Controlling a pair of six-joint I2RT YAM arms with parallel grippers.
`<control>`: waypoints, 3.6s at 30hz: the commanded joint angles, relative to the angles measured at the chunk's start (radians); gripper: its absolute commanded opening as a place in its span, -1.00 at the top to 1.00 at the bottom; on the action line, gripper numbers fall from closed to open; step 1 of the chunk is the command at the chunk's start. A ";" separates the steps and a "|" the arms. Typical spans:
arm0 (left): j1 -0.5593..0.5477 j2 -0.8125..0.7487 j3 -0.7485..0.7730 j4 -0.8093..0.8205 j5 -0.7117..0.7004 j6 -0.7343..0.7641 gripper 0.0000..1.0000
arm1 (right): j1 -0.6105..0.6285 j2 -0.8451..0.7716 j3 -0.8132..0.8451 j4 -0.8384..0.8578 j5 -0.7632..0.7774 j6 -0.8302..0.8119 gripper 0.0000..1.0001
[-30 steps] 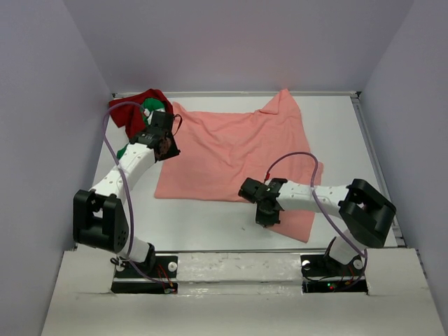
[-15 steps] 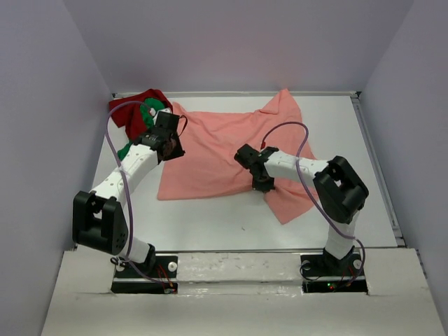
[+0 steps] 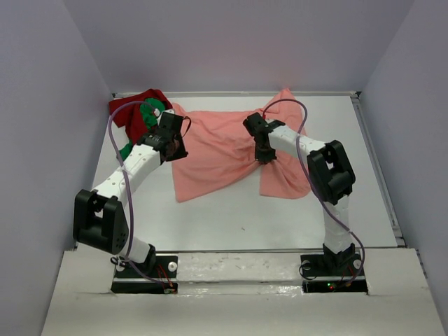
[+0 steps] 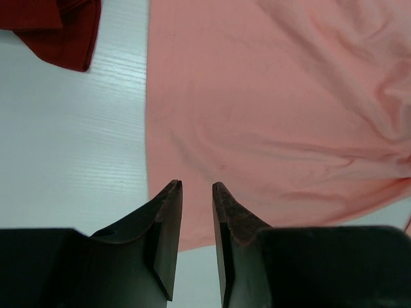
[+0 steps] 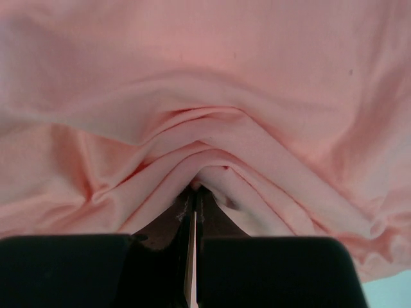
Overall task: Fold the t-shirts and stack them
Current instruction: Flatten the tshirt out
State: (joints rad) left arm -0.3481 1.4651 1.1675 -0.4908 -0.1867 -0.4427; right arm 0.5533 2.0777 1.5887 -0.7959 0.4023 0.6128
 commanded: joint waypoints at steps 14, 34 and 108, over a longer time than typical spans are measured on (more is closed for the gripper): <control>-0.054 0.037 0.063 -0.002 -0.003 -0.008 0.28 | 0.086 -0.298 -0.166 0.003 0.007 -0.075 0.11; -0.117 0.038 0.103 -0.034 -0.051 -0.033 0.28 | 0.215 -0.361 -0.526 0.142 -0.129 0.096 0.20; -0.114 -0.023 -0.178 -0.091 0.006 -0.286 0.04 | 0.204 -0.350 -0.299 0.038 0.102 0.094 1.00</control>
State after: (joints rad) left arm -0.4629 1.5265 1.0424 -0.5259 -0.1688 -0.6205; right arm 0.7597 1.7790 1.2415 -0.7589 0.4530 0.7319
